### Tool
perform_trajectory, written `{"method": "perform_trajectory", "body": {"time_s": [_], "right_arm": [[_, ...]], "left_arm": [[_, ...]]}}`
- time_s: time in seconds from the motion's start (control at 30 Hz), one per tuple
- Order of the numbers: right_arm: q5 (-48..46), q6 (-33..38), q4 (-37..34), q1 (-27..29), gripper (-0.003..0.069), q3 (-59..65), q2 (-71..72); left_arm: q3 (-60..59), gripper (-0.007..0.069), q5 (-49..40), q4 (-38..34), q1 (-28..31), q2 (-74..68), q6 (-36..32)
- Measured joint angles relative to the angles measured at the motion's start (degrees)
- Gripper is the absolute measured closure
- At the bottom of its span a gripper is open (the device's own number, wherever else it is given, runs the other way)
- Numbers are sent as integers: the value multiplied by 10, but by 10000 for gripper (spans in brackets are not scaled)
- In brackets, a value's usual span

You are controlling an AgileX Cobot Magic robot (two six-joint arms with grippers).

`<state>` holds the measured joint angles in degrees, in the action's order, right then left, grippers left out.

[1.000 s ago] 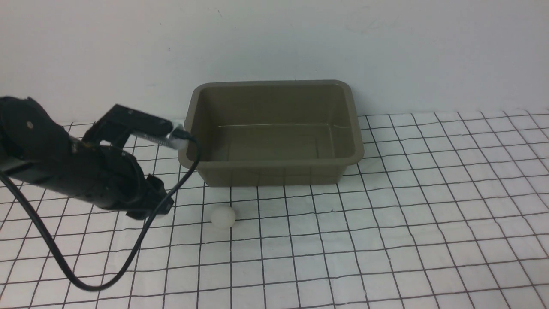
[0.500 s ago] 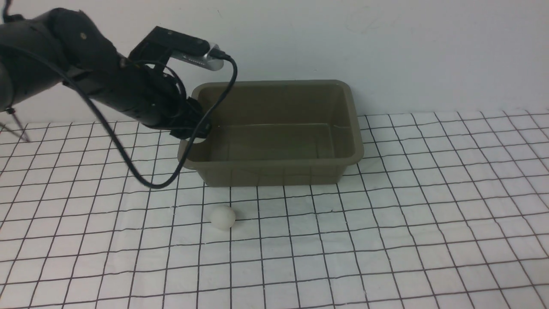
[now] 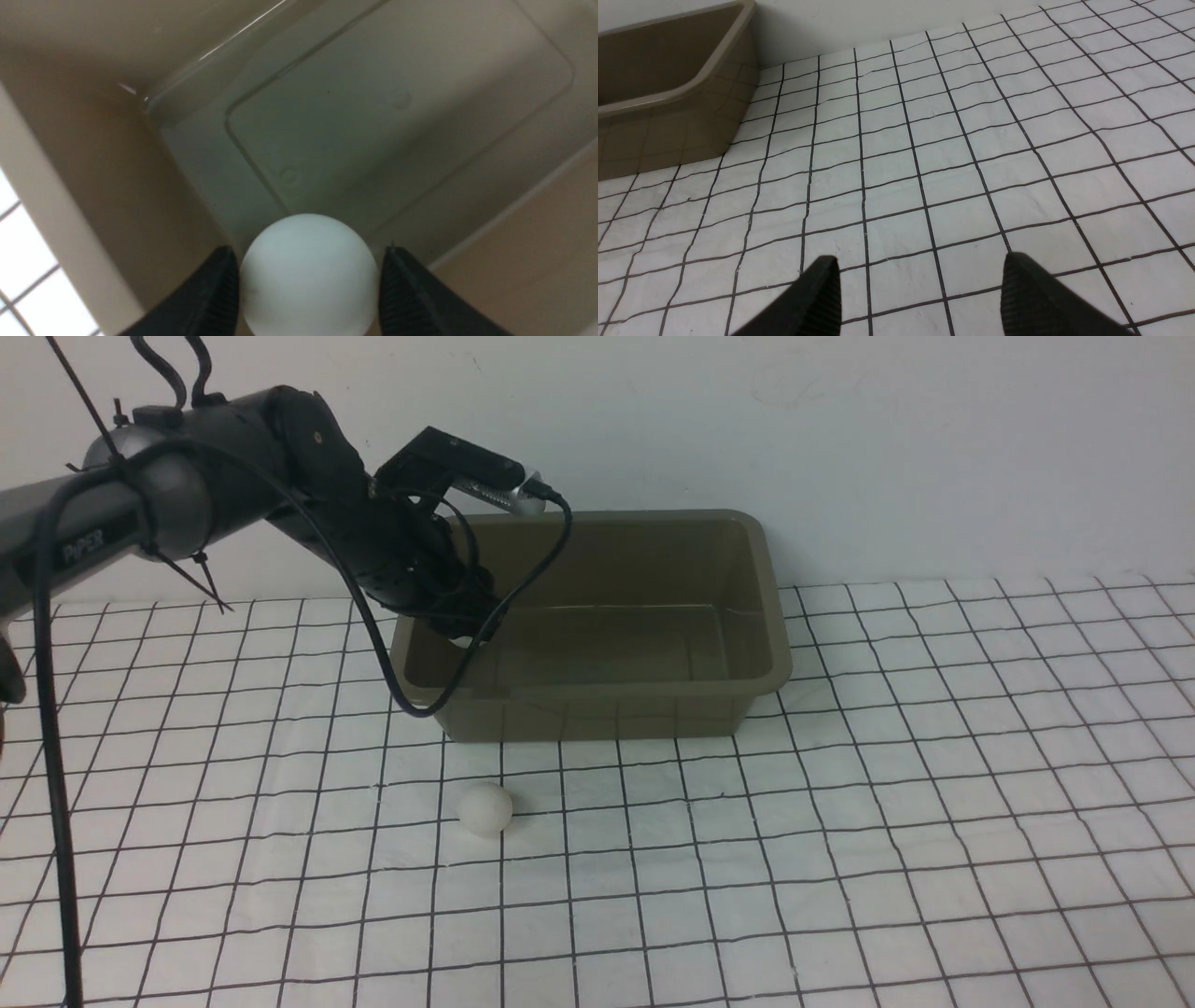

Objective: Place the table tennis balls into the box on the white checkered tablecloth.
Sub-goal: 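Drop the ball into the bin, then reach for and grasp a ping pong ball on the table beside the basket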

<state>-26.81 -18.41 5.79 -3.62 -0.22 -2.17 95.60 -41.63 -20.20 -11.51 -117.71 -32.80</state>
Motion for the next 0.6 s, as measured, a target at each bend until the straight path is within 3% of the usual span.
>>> {"method": "perform_trajectory", "body": {"time_s": [0.23,0.43,0.57,0.6], "right_arm": [[0,0,0,0,239,0,0],[0,0,0,0,239,0,0],[0,0,0,0,239,0,0],[0,0,0,0,239,0,0]], "left_arm": [[28,153,-5,1,0,1,0],[63,162,-91,21,0,31,10],[71,221,-248,78,0,85,74],[71,221,-248,80,0,86,75]]}}
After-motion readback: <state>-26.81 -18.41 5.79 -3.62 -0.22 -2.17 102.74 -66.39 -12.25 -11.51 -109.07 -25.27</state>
